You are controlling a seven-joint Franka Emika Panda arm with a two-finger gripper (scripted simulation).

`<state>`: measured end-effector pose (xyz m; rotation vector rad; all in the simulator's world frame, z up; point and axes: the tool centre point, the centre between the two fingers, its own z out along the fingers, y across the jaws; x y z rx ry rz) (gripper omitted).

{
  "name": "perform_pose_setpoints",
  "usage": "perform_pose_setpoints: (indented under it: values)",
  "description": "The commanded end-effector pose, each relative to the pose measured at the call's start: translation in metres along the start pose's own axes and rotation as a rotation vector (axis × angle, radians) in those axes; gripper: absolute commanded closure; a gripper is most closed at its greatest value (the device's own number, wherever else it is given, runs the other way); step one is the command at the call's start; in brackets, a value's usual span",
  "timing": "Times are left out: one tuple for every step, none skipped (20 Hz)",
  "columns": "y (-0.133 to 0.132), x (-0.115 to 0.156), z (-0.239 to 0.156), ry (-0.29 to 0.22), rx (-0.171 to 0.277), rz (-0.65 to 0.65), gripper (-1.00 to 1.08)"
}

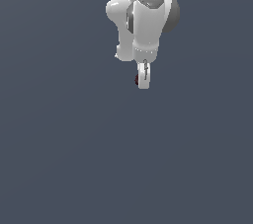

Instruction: Pick up the object and move it to a goal position.

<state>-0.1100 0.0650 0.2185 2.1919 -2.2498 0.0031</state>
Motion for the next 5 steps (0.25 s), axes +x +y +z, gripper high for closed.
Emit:
perform_pose_setpoints:
  values:
    - [0.0008, -0.0032, -0.0075, 0.000, 0.000, 0.000, 1.08]
    - [0.0008, -0.0041, -0.0091, -0.001, -0.001, 0.000, 1.08]
    - [0.0008, -0.0048, -0.0101, -0.001, -0.001, 0.000, 1.08]
    - [0.0006, -0.0052, -0.0106, -0.001, -0.001, -0.001, 1.08]
    - [0.0006, -0.0054, -0.0108, -0.001, -0.001, -0.001, 1.08]
